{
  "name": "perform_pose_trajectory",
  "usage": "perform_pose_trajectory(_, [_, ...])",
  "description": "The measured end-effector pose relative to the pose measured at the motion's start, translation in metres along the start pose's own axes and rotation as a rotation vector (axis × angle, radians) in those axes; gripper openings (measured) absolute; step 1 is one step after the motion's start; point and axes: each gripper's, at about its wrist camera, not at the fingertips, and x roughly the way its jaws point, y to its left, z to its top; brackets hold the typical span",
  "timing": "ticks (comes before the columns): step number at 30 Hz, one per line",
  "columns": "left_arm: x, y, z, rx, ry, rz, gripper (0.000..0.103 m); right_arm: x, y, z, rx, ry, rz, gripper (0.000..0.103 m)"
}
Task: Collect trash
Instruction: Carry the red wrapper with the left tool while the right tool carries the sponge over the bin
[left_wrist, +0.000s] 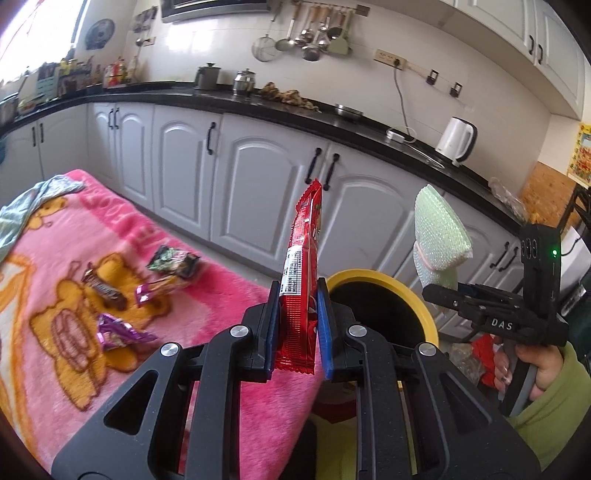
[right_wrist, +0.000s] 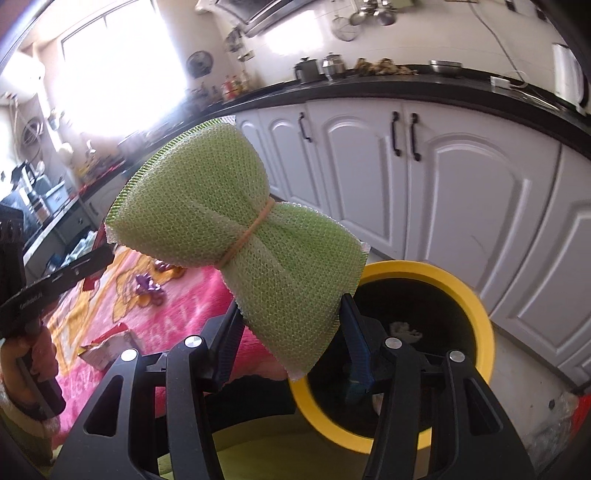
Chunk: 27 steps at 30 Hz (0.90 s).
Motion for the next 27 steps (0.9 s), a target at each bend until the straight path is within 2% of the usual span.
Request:
perform_pose_trajectory(12, [0.031, -0.052, 0.0, 0.074, 0.033, -0.063, 0.013, -0.017, -0.049, -0.007, 0.11, -0.027, -0.054, 0.05])
perform_pose_trajectory(16, [0.048, -0.068, -0.003, 0.092, 0.06, -0.088, 0.013, -0.017, -0.06, -0.01, 0.14, -0.02, -0.08, 0.051])
perform_pose_trajectory(27, [0.096, -0.095, -0.018, 0.119, 0.149, -0.123, 0.013, -0.006, -0.088, -0.02, 0.232, 0.018, -0.075, 0.055])
